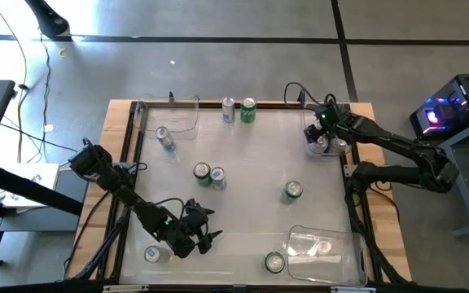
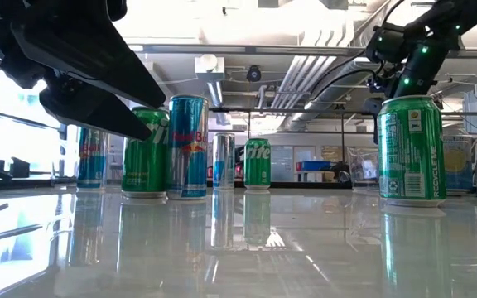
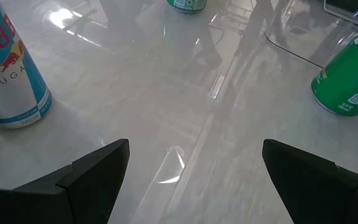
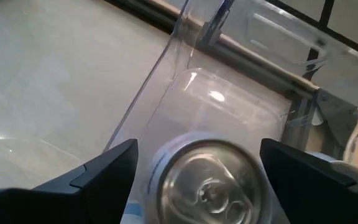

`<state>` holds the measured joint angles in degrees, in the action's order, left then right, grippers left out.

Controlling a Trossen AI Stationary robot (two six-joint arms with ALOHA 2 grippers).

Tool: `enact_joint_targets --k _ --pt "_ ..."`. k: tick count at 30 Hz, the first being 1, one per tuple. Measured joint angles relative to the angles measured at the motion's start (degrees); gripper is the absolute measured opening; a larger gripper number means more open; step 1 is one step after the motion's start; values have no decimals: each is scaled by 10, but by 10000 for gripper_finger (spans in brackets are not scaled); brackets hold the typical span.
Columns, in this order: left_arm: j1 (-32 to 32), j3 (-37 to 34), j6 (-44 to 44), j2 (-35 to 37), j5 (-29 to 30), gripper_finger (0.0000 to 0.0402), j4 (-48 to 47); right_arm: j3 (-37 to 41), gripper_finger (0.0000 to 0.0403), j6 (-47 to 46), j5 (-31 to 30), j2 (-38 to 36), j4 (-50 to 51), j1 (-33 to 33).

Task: Sort soda cans
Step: Put the blue soda can into the top right transparent bin, then put the middle right green soda can into the bottom transparent bin

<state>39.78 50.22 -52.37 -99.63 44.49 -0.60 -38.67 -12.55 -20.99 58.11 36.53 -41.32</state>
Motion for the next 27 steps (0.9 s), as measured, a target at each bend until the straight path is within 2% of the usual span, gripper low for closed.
enact_joint_targets --k 7,11,15,20,27 --pt "0 0 0 0 0 365 0 -58 334 -2 0 -8 36 2" --pt "0 0 -6 0 0 365 0 -82 334 9 -2 -24 24 40" --pt "0 0 -52 0 0 365 0 -82 334 11 -4 -63 -17 123" --pt "-13 0 -59 0 1 365 0 -82 334 -3 -33 -110 -65 255" --pt "-67 0 -22 0 -11 365 6 9 335 47 -21 -112 -281 453"
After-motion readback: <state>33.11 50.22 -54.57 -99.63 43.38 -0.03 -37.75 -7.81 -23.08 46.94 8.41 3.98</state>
